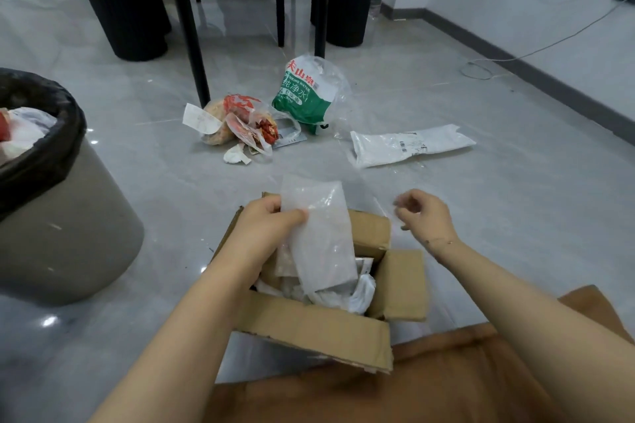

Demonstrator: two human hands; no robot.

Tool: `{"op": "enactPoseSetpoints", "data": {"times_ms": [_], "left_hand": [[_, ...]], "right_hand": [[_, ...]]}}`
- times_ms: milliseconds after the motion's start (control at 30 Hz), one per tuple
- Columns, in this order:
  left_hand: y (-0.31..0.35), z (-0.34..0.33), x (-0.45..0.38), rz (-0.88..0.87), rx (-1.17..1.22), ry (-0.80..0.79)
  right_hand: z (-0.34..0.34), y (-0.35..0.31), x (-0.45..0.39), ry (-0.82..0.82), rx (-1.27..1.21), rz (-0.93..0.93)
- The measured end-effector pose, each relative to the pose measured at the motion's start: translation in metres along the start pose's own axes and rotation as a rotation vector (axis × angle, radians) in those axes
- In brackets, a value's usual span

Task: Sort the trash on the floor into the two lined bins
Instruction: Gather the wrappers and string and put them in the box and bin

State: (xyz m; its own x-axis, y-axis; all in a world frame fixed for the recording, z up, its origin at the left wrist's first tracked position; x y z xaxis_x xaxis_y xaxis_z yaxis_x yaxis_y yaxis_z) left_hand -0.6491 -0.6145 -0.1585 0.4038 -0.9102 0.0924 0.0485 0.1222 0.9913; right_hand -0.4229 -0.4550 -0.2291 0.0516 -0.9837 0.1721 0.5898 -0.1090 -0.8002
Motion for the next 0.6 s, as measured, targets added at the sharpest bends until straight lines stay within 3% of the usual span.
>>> {"op": "enactPoseSetpoints", "data": {"times_ms": [167, 367, 600], "left_hand": [[0.013, -0.011, 0.021, 0.016, 0.098, -0.034], [0.023, -0.013, 0.042, 0.032, 0.238, -0.013], [0.022, 0.007, 0.053, -0.021, 0.137, 0.190]], "right_hand": [[0.047, -0.026, 0.064, -0.104, -0.568, -0.155], [0.078, -0.052, 0.129, -0.217, -0.944, -0.071], [0.081, -0.054, 0.156, -0.538, -1.187, -0.227]]}}
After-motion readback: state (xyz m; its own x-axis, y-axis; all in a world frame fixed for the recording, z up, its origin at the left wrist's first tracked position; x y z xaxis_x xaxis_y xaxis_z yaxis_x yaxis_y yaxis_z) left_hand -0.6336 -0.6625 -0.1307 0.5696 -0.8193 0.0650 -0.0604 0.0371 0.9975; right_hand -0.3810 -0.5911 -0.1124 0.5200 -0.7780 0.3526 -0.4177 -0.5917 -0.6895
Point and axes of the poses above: each hand's wrist, its own x-axis away from the middle knuckle, its own z-axis out of the back of the hand, y = z × x, the point moved 1 cm from there along -x, towards the middle knuckle, and after that the axes turned 15 degrees about -z, right-handed, at the moved point
